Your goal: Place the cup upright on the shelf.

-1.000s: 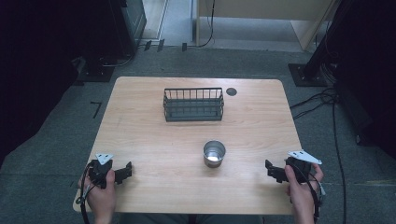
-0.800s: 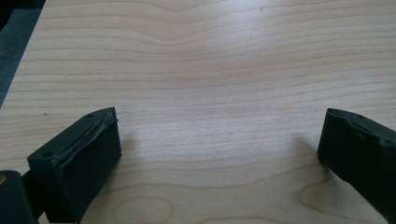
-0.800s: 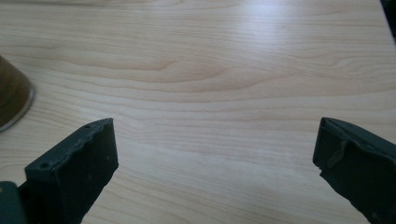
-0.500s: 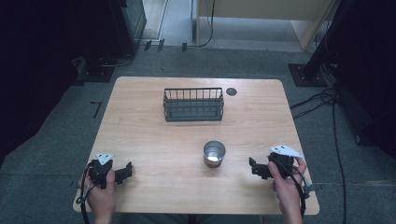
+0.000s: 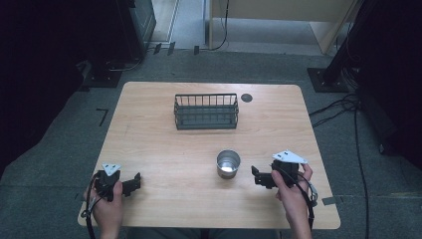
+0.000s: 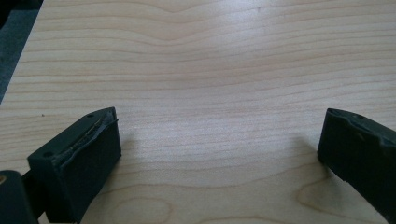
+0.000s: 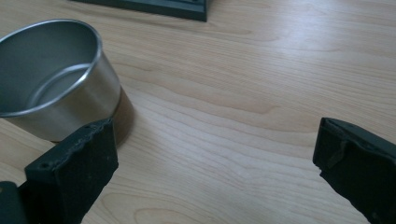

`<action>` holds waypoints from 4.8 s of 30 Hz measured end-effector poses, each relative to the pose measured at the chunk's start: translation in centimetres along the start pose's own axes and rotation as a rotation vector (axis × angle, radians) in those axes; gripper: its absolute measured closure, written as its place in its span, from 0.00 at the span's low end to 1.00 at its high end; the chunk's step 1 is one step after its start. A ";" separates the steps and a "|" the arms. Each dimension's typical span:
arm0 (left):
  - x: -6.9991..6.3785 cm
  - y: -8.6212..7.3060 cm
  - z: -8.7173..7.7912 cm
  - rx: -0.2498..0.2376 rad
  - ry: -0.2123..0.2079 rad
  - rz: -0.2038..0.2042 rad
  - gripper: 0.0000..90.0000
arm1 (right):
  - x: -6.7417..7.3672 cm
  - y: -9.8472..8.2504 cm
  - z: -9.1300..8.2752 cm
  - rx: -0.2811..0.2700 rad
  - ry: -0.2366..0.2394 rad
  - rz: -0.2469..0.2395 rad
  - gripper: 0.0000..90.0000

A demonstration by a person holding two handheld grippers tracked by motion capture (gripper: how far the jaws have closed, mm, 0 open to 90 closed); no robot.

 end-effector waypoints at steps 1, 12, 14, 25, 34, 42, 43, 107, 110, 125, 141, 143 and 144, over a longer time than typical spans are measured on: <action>0.0 0.0 0.0 0.000 0.000 0.000 0.00 | 0.4 0.0 0.2 0.003 0.007 -0.006 0.00; 0.0 0.0 0.0 0.000 -0.001 0.001 0.00 | 2.9 0.6 0.3 -0.001 0.058 -0.030 0.00; 0.0 0.0 0.0 0.000 -0.002 0.002 0.00 | 3.1 0.6 0.4 0.001 0.062 -0.033 0.00; 0.0 0.0 0.0 -0.001 -0.004 0.004 0.00 | 5.1 0.6 1.3 0.017 0.094 -0.056 0.00; 0.0 0.0 0.0 0.000 -0.005 0.008 0.00 | 6.9 0.6 1.9 0.029 0.138 -0.071 0.00; -0.1 0.0 0.0 0.000 -0.006 0.011 0.00 | 8.0 0.4 2.4 0.037 0.154 -0.081 0.00; -0.1 0.0 0.0 0.000 -0.006 0.011 0.00 | 8.2 0.4 2.5 0.038 0.154 -0.084 0.00; -0.1 0.0 0.0 0.000 -0.006 0.011 0.00 | 10.3 2.2 4.9 0.002 0.031 -0.121 0.15; -0.1 0.0 0.0 0.000 -0.006 0.010 0.00 | 10.3 2.5 4.9 0.000 0.033 -0.122 0.15; -0.1 0.0 0.0 -0.002 -0.008 0.010 0.00 | 11.0 4.1 5.3 -0.007 0.043 -0.133 0.15; -0.3 0.0 0.0 -0.003 -0.012 0.015 0.00 | 11.7 5.9 5.8 0.000 0.049 -0.143 0.15; -0.3 0.0 0.0 -0.004 -0.012 0.014 0.00 | 11.8 6.2 5.9 -0.002 0.050 -0.146 0.15; -0.3 0.0 0.0 -0.004 -0.012 0.014 0.00 | 11.9 6.3 5.9 0.000 0.051 -0.145 0.15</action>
Point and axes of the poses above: each handheld gripper's, and its own axes: z roughly forward along the jaws, y roughly out of its top, x roughly to its left, the point moved 9 cm from there along z, roughly forward along the jaws, and after that the axes turned 12 degrees about z, right-handed, at the moved point
